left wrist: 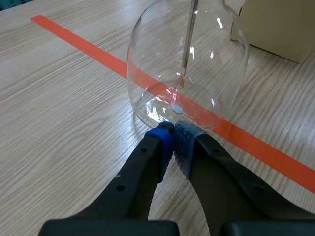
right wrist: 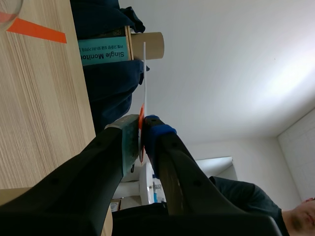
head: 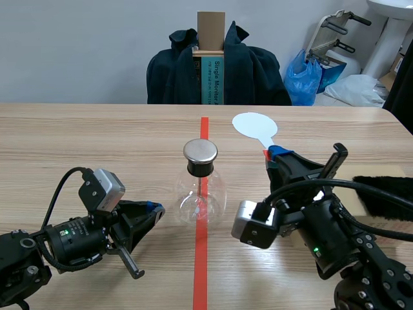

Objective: Do the electroscope experiment.
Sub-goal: 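Move the plate toward and away from the electroscope, then hold the plate still at the electroscope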

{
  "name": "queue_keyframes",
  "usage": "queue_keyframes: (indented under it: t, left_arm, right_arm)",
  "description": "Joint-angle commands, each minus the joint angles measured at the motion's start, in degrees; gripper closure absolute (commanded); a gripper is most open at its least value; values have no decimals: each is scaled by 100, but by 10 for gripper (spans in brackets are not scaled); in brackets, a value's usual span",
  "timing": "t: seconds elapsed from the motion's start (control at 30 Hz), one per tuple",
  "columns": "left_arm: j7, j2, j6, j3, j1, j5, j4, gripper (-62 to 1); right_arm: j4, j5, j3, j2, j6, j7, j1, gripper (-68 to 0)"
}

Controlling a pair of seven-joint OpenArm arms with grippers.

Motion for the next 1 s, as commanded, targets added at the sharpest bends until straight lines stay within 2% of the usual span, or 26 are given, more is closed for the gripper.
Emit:
queue_keyframes:
  t: [0.0,0.1,0.43,0.67,0.97]
  left_arm:
    - [-74,28,-4,-15,-46,-52,76,-32]
    - [-74,28,-4,-15,-46,-52,76,-32]
    - [-74,28,-2,-15,-46,-52,76,-32]
    - [-74,28,11,-15,-48,-52,76,-32]
    - [-74,28,11,-15,-48,-52,76,-32]
  right_arm:
    - [66,39,-20,63,-81,-20,70,-8]
    - [66,37,-20,63,-81,74,70,-8]
    - [66,37,-20,63,-81,1001,70,-8]
    - [66,37,-20,63,-76,1449,68,-8]
    - [66,37,-20,63,-76,1596,68,-8]
